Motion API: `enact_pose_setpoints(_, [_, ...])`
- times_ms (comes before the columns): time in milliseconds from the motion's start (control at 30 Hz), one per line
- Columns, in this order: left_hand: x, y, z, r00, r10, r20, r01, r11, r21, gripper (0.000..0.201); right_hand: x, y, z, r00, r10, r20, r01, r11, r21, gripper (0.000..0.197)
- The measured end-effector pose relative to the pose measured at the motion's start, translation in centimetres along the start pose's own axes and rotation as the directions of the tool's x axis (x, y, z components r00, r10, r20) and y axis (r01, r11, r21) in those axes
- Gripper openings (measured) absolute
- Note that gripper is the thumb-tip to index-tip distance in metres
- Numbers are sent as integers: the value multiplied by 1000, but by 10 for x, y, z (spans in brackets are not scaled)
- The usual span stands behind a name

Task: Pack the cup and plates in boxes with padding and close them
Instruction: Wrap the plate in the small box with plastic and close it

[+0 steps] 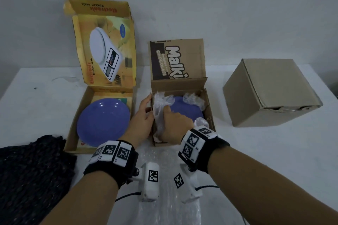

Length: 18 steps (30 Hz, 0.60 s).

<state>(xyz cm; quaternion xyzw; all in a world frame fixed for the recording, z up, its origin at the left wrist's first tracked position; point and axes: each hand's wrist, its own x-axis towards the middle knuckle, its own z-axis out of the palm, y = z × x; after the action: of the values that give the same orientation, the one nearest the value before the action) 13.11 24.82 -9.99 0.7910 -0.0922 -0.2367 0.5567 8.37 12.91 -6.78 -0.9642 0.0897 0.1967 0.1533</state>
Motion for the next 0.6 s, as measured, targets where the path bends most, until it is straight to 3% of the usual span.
enact_pose_setpoints(100, [-2, 2, -1, 1000, -14, 12, 14, 999, -40, 54, -2, -2, -2, 999, -33, 13, 33, 999, -16, 62])
enact_pose_setpoints(200, [-1, -5, 0, 1000, -17, 7, 17, 996, -86, 51, -5, 7, -13, 989, -90, 113, 75, 989, 128, 27])
enact_pose_setpoints(300, [2, -13, 1, 1000, -7, 1, 7, 997, -82, 52, -2, 16, -20, 981, -90, 172, 46, 969, 242, 25])
enact_pose_setpoints(400, [3, -9, 1, 1000, -5, 0, 5, 999, -49, 54, -3, 12, -16, 992, -41, 123, 20, 986, 168, 19])
enact_pose_setpoints(500, [4, -7, 0, 1000, -5, 16, 6, 997, -75, 58, -1, 7, -7, 997, 0, 76, -8, 994, 105, 35])
enact_pose_setpoints(600, [3, -3, 0, 1000, 2, 26, 1, 995, -96, 55, -4, 11, -8, 996, -81, -45, 90, 961, 262, 73])
